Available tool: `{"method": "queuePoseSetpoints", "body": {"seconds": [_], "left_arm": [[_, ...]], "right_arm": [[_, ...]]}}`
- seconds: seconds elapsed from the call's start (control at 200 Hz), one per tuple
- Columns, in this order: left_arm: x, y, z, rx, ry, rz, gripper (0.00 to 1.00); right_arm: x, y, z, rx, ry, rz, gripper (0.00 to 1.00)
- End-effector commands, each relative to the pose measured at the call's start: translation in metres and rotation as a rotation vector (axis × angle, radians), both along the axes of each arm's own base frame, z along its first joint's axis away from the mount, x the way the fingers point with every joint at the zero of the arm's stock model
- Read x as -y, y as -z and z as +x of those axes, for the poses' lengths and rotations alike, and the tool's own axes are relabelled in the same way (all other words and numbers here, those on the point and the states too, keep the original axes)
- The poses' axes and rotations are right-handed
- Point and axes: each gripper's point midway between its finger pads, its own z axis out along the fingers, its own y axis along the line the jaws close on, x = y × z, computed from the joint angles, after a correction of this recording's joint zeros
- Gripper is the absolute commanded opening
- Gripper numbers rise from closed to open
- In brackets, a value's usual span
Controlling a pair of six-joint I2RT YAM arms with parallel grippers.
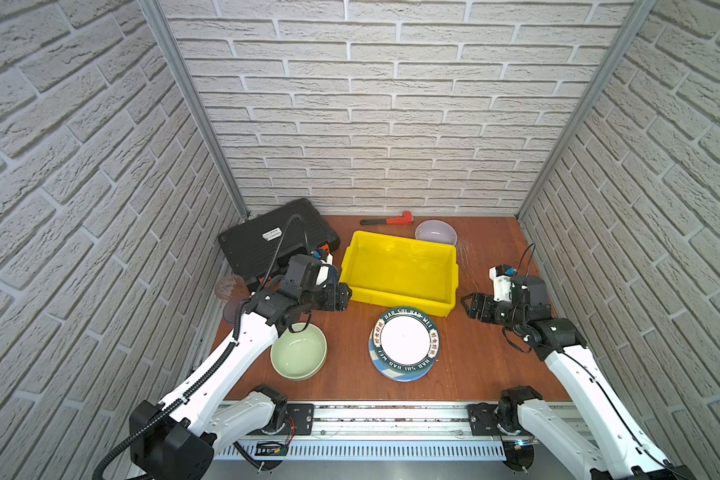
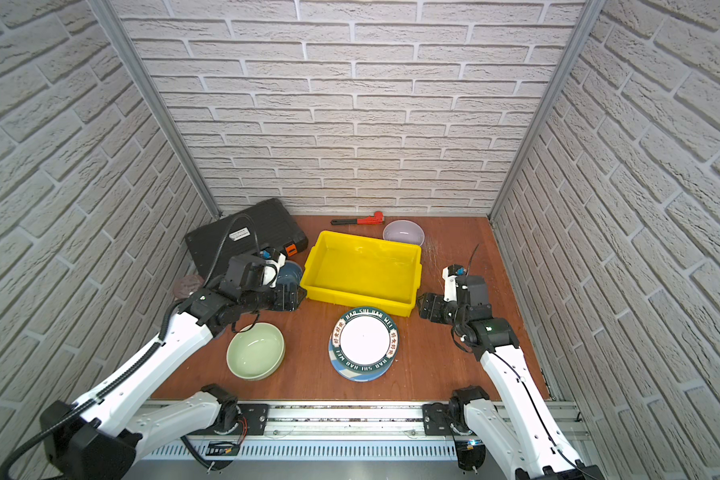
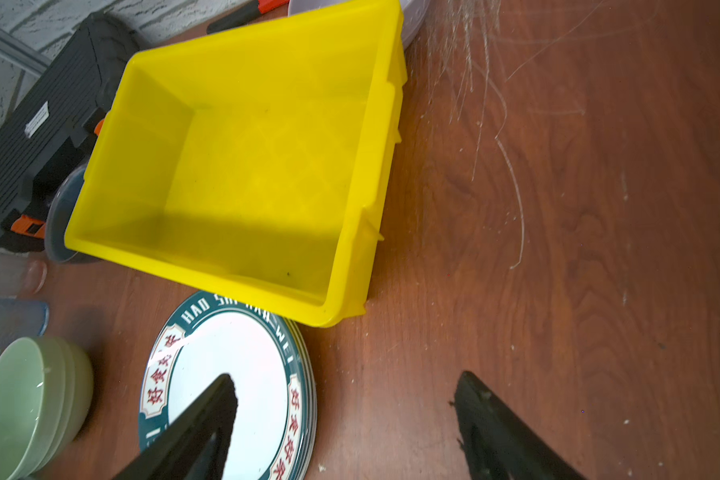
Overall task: Place the mixed dishes into the plastic bin
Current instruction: 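Move both grippers toward opposite edges of the green-rimmed plate stack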
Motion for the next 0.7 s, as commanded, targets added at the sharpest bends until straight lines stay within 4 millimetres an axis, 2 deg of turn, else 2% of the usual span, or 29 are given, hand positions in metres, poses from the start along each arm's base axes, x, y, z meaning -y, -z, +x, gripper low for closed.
{"method": "queuePoseSetpoints", "body": {"seconds": [0.0, 0.125, 0.335, 0.54, 0.695], "left_arm": [[0.02, 0.011, -0.019, -0.099, 0.011, -0.078, 0.83], [0.032, 0.025, -0.03, -0.121, 0.017, -0.091, 0.79], [0.05, 0.048, -0.037, -0.176, 0.03, -0.103, 0.65], [0.068, 0.07, -0.041, -0.232, 0.07, -0.076, 0.55], [0.079, 0.081, -0.043, -0.257, 0.092, -0.077, 0.5]], "right_arm": [[-0.014, 0.002, -0.015, -0.025, -0.049, 0.063, 0.83], [-0.02, 0.015, -0.023, -0.049, -0.062, 0.097, 0.8], [-0.032, 0.035, -0.033, -0.1, -0.089, 0.16, 0.72], [-0.037, 0.043, -0.042, -0.121, -0.104, 0.18, 0.63], [-0.043, 0.044, -0.048, -0.134, -0.12, 0.202, 0.61]]}}
